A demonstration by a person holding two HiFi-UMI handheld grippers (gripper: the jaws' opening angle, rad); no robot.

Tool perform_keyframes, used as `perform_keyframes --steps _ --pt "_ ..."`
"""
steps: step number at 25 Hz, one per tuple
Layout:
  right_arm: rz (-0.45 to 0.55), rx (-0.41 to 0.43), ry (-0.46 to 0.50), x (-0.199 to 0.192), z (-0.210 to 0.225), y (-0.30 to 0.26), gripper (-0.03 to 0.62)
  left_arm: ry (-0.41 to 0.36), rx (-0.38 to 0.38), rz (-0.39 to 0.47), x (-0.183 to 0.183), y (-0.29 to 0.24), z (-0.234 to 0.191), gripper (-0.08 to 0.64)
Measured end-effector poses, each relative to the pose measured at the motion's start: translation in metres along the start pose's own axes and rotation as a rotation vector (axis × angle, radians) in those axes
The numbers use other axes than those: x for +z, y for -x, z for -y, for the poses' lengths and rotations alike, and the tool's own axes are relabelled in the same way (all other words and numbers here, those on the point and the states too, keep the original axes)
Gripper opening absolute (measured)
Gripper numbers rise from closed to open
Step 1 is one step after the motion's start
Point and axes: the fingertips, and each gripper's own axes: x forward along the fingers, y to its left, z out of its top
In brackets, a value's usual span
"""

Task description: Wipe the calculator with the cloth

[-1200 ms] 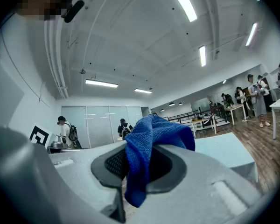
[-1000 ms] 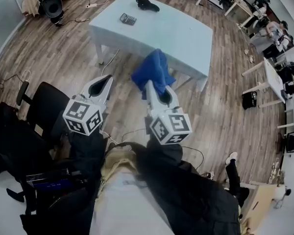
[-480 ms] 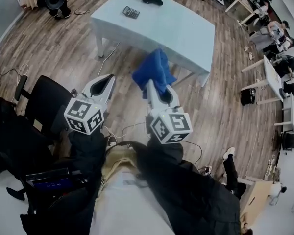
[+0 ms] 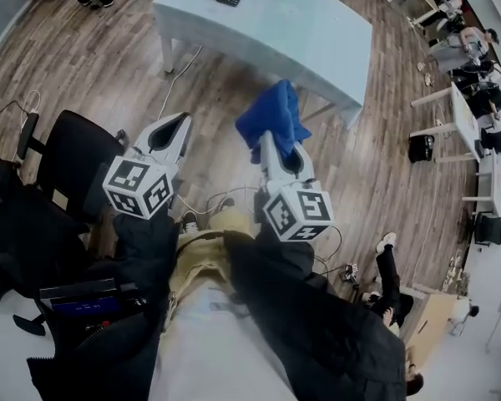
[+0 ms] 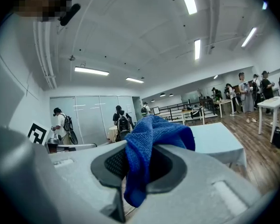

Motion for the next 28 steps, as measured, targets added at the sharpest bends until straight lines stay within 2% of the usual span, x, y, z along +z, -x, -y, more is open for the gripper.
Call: perform_keyframes --steps 7,12,17,23,28 --pt "0.001 0.027 -0.019 0.005 0.038 -0.049 0.075 -0.008 0.028 -0.014 0.0 -0.048 -0.017 0.001" --pt "0.035 0.084 -0.04 0.026 0.061 -0.111 0.075 -0.064 0.08 -0.005 0.027 -0.093 -0.045 0.001" --pt "0.036 0.147 -0.037 0.05 0.1 -0.165 0.075 -0.085 0.121 0.01 0.054 -0.159 -0.058 0.0" --pt "0.015 0.182 -0.075 0.067 0.146 -0.198 0.075 -0.088 0.164 -0.014 0.065 -0.202 -0.057 0.0" --pt "0.005 0.217 -0.093 0.07 0.162 -0.216 0.075 -0.097 0.209 -0.022 0.073 -0.226 -0.068 0.0"
